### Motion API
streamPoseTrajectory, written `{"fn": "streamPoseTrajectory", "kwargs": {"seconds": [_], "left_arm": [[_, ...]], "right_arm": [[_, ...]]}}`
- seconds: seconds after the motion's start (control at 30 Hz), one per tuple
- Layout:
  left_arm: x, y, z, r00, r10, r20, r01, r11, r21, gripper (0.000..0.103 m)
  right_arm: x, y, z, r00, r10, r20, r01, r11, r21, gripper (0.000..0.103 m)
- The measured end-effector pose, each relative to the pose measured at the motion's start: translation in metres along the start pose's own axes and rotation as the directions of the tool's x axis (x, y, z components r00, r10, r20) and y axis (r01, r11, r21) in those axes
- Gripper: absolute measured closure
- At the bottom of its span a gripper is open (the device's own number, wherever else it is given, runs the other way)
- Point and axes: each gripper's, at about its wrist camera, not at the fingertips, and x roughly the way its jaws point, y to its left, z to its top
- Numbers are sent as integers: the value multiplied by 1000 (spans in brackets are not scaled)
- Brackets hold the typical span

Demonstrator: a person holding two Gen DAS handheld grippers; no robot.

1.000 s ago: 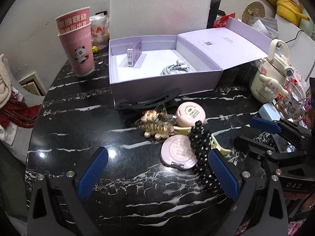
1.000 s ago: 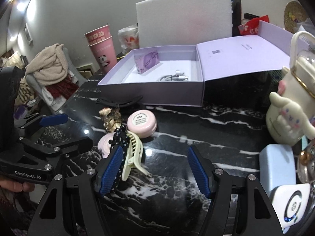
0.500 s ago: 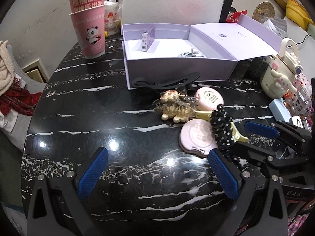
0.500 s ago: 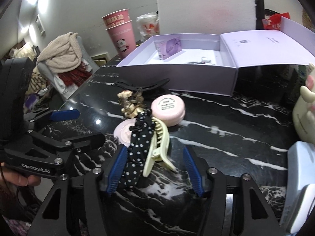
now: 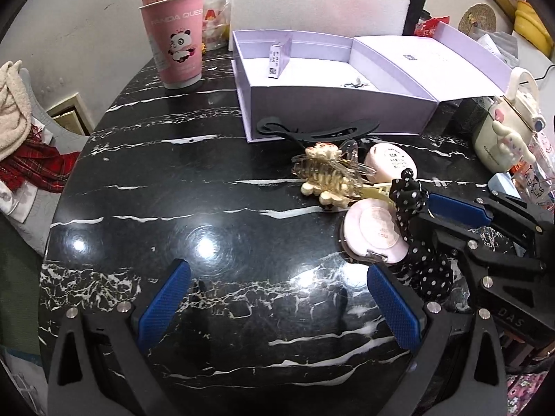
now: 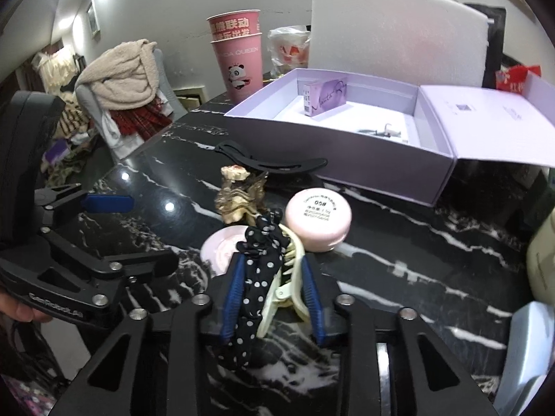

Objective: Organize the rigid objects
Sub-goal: 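Grasp the cream hair claw clip with the right tool, then grasp the pink compact case with the left tool while the right tool holds the claw clip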

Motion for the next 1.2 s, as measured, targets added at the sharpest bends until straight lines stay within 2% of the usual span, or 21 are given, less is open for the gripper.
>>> {"fn": "streamPoseTrajectory", "kwargs": {"seconds": [0.03,0.07,0.17,0.33,0.43,0.5,0.63,0.73,0.8,1.1,1.2], "left_arm": [[0,-2,0,1000,-3,2,3,1000,8,0],[1,-5,1,1000,-4,3,4,1000,13,0],[1,-12,2,1000,-18,9,18,999,34,0],[5,-25,4,1000,-23,3,23,997,72,0],[5,-26,4,1000,-19,3,19,997,74,0],[5,-23,5,1000,-16,0,16,998,62,0],[3,-15,4,1000,-24,0,24,999,27,0],[1,-12,5,999,-39,13,39,999,8,0],[2,-14,5,999,-48,17,48,999,17,0],[16,-43,11,994,-105,17,102,986,130,0],[20,-50,13,994,-111,20,105,977,187,5]], "right_arm": [[-3,1,0,1000,-3,11,3,1000,-8,78],[-6,1,-1,1000,-1,26,1,1000,-15,87],[-13,3,-1,999,7,51,-5,999,-32,88],[-10,-2,-3,999,43,27,-43,999,-26,88],[-8,-3,0,997,73,21,-73,997,-5,85],[-4,-4,2,998,60,24,-60,998,-4,80],[2,-9,6,997,77,14,-78,997,12,62],[-1,-18,7,995,95,27,-96,994,48,62],[-4,-24,5,996,76,44,-79,995,55,62],[-14,-49,-10,999,33,31,-37,991,125,62],[-15,-57,-13,999,37,22,-40,987,158,61]]}}
